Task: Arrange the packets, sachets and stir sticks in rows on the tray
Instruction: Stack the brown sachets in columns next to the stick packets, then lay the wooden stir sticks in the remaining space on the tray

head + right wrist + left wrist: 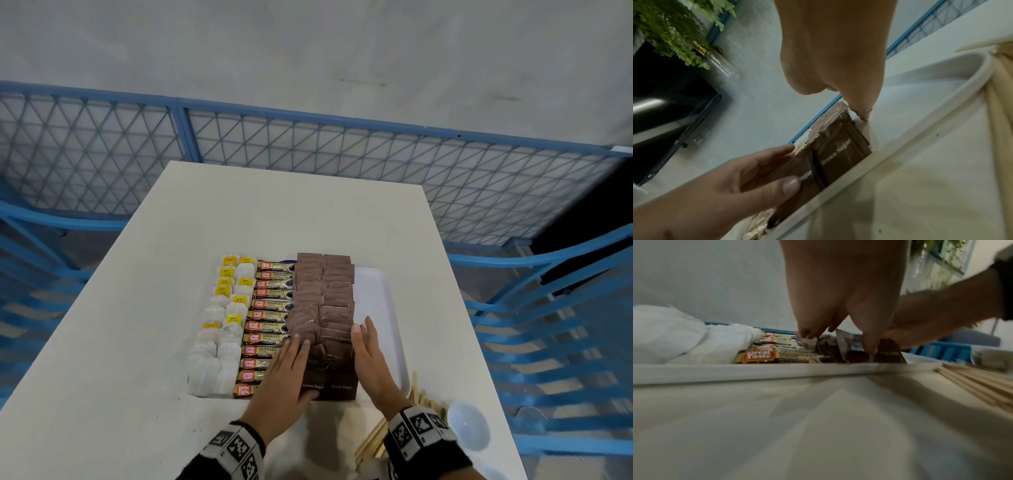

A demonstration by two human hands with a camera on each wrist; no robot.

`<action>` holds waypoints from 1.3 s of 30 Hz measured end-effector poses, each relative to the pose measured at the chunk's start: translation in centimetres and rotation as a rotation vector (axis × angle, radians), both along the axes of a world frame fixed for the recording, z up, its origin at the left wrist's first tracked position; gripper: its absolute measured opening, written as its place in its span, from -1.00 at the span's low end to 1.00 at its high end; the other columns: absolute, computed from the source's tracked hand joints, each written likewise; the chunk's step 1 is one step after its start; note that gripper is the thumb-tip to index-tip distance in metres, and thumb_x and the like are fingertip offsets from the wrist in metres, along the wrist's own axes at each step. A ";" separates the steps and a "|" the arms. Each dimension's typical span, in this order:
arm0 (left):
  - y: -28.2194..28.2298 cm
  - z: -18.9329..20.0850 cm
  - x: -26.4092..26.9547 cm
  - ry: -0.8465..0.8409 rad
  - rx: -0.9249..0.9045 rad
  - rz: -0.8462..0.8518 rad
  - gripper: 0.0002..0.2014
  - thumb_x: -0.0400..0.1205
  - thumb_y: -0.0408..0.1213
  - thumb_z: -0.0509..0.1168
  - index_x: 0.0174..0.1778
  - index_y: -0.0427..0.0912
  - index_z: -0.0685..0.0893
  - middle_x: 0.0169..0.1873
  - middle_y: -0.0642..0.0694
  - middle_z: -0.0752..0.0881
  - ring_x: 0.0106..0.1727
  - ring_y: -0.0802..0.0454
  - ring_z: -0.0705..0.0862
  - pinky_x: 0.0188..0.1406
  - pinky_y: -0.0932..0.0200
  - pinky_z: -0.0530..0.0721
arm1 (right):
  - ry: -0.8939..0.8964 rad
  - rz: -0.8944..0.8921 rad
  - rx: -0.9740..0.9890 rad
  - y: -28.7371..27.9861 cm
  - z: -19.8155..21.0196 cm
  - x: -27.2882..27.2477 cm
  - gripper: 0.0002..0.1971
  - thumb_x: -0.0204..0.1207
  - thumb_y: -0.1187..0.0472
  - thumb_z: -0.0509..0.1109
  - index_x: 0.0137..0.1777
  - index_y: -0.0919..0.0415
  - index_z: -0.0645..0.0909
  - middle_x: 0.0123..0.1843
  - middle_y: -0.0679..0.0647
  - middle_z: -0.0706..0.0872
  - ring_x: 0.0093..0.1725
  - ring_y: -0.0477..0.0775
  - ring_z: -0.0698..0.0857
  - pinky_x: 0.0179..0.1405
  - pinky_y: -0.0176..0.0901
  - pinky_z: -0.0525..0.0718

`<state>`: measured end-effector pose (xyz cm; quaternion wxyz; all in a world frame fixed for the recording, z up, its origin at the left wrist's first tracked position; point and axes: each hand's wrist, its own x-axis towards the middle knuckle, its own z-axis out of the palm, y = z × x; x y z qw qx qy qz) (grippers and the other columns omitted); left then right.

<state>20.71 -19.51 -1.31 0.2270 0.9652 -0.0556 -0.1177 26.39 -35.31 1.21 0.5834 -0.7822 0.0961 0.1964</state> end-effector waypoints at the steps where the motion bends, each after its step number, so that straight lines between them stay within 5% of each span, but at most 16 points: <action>1: 0.3 0.1 0.1 -0.022 -0.006 0.036 -0.19 0.66 0.06 0.14 0.64 -0.15 -0.22 0.64 -0.04 -0.25 0.66 -0.01 -0.25 0.52 0.22 -0.30 | 0.000 -0.013 -0.007 -0.2 0.0 -0.3 -0.36 0.66 -0.12 -0.05 0.65 0.09 -0.12 0.65 0.04 0.16 0.60 0.03 0.21 0.52 -0.15 0.19; 4: 1.1 0.4 0.1 0.063 0.003 0.149 -0.14 0.60 0.20 0.10 0.65 -0.15 -0.18 0.66 -0.12 -0.13 0.67 -0.08 -0.14 0.59 0.14 -0.16 | 0.015 0.004 -0.070 -1.1 -0.4 -1.3 -0.37 0.66 -0.11 0.03 0.65 0.10 -0.05 0.60 0.06 0.30 0.53 0.04 0.35 0.48 -0.14 0.28; 7: 2.1 0.4 0.0 0.134 0.056 0.120 -0.03 0.43 0.34 -0.24 0.64 -0.28 0.03 0.65 -0.24 0.07 0.66 -0.20 0.03 0.58 0.05 -0.08 | 0.019 0.082 -0.198 -2.2 -0.8 -2.4 -0.41 0.65 0.00 0.17 0.61 0.16 0.11 0.52 0.07 0.44 0.44 0.00 0.47 0.41 -0.19 0.37; 9: 2.3 -0.4 0.1 0.204 0.112 0.049 -0.17 0.57 0.26 -0.26 0.46 -0.35 0.41 0.42 -0.24 0.54 0.44 -0.21 0.53 0.40 0.04 0.43 | 0.013 0.166 -0.246 -2.6 -0.4 -3.1 -0.45 0.63 0.03 0.22 0.57 0.15 0.20 0.44 -0.03 0.50 0.37 -0.05 0.52 0.41 -0.20 0.41; 11: 2.0 -1.0 -0.2 0.115 0.227 0.017 -0.25 0.69 0.14 -0.39 0.31 -0.25 0.57 0.19 -0.10 0.75 0.25 -0.08 0.69 0.13 0.01 0.66 | -0.022 0.280 -0.303 -2.4 -0.2 -3.6 -0.56 0.62 0.08 0.26 0.47 0.06 0.31 0.31 -0.14 0.58 0.20 -0.15 0.58 0.30 -0.28 0.49; 12: 1.8 -0.7 -0.3 0.128 0.247 -0.017 -0.17 0.66 0.16 -0.47 0.35 -0.27 0.56 0.26 -0.11 0.70 0.36 -0.08 0.60 0.26 0.01 0.57 | -0.045 0.314 -0.324 -2.2 -0.1 -3.8 -0.56 0.61 0.10 0.27 0.46 0.03 0.32 0.24 -0.16 0.61 0.15 -0.18 0.59 0.23 -0.34 0.49; 14: 1.7 -0.3 -0.1 0.131 0.177 -0.063 0.11 0.39 0.37 -0.68 0.59 -0.30 0.24 0.60 -0.15 0.26 0.63 -0.16 0.14 0.53 0.01 -0.06 | -0.071 0.331 -0.344 -1.8 -0.1 -3.8 -0.53 0.59 0.14 0.29 0.48 0.01 0.30 0.21 -0.15 0.62 0.14 -0.19 0.58 0.15 -0.44 0.44; 16: 1.7 0.1 -0.1 0.205 0.108 -0.071 0.26 0.13 0.50 -0.76 0.65 -0.23 -0.10 0.67 -0.12 -0.08 0.67 -0.14 -0.16 0.44 0.06 -0.40 | -0.074 0.328 -0.357 -1.6 0.1 -3.7 -0.53 0.59 0.17 0.28 0.48 0.04 0.29 0.25 -0.09 0.61 0.21 -0.14 0.58 0.16 -0.44 0.43; 18: 1.6 0.4 -0.3 0.136 0.115 -0.023 0.11 0.25 0.47 -0.58 0.65 -0.19 -0.17 0.67 -0.10 -0.13 0.68 -0.10 -0.18 0.46 0.09 -0.40 | -0.053 0.306 -0.381 -1.8 0.2 -3.8 -0.47 0.61 0.16 0.27 0.55 0.14 0.22 0.38 -0.03 0.54 0.36 -0.06 0.53 0.29 -0.34 0.45; 20: 1.6 0.9 -0.6 0.054 0.045 0.020 -0.17 0.50 0.26 -0.26 0.65 -0.16 -0.03 0.66 -0.09 0.02 0.67 -0.08 0.02 0.57 0.17 -0.17 | -0.037 0.255 -0.394 -2.3 0.4 -4.1 -0.42 0.62 0.16 0.26 0.60 0.17 0.16 0.49 0.03 0.46 0.44 -0.01 0.47 0.39 -0.26 0.47; 22: 1.3 1.3 -0.8 -0.064 -0.098 0.037 -0.47 0.64 -0.08 0.10 0.53 -0.15 0.34 0.50 -0.10 0.38 0.46 -0.06 0.44 0.45 0.21 0.33 | -0.086 0.214 -0.433 -3.1 0.8 -4.6 -0.53 0.62 0.18 0.27 0.52 0.13 0.33 0.38 0.03 0.57 0.22 -0.12 0.59 0.13 -0.51 0.55; 24: 0.2 2.1 -0.8 -0.168 -0.183 -0.006 -0.69 0.60 -0.24 0.16 0.24 -0.12 0.61 0.17 -0.05 0.58 0.10 0.02 0.64 0.10 0.28 0.54 | -0.153 0.192 -0.514 -4.2 1.2 -5.3 -0.69 0.61 0.18 0.27 0.35 0.08 0.51 0.11 -0.07 0.66 -0.06 -0.25 0.60 -0.19 -0.67 0.50; 27: -2.4 3.6 -1.4 -0.142 -0.205 -0.133 -0.79 0.67 -0.27 0.12 0.14 -0.12 0.61 0.08 0.01 0.55 0.01 0.12 0.61 -0.06 0.44 0.43 | -0.143 0.135 -0.616 -5.9 1.5 -7.0 -0.82 0.59 0.21 0.30 0.16 0.07 0.61 -0.07 -0.13 0.63 -0.20 -0.27 0.55 -0.27 -0.59 0.47; 31: -5.5 4.0 -2.1 0.087 -0.210 -0.257 -0.81 0.68 -0.27 0.13 0.14 -0.13 0.60 0.11 -0.03 0.57 0.09 0.08 0.58 0.06 0.27 0.50 | -0.104 0.042 -0.677 -7.4 1.4 -9.5 -0.95 0.57 0.24 0.28 -0.06 0.07 0.51 -0.04 -0.02 0.60 -0.07 -0.09 0.60 -0.05 -0.38 0.50; 36: -8.0 3.2 -2.4 0.248 -0.130 -0.335 -0.73 0.68 -0.18 0.16 0.26 -0.18 0.55 0.25 -0.09 0.51 0.23 -0.01 0.55 0.22 0.18 0.48 | -0.113 0.021 -0.756 -7.9 0.6 -11.6 -0.64 0.65 0.16 0.14 0.43 0.18 0.34 0.33 0.04 0.56 0.28 0.01 0.58 0.32 -0.28 0.46; 39: -9.6 2.9 -2.2 0.287 -0.124 -0.327 -0.67 0.67 -0.15 0.16 0.33 -0.17 0.49 0.30 -0.09 0.46 0.26 -0.02 0.53 0.20 0.19 0.46 | -0.007 0.011 -0.836 -7.5 -0.3 -12.1 -0.60 0.65 0.15 0.10 0.44 0.29 0.29 0.39 0.18 0.49 0.34 0.13 0.51 0.36 -0.16 0.43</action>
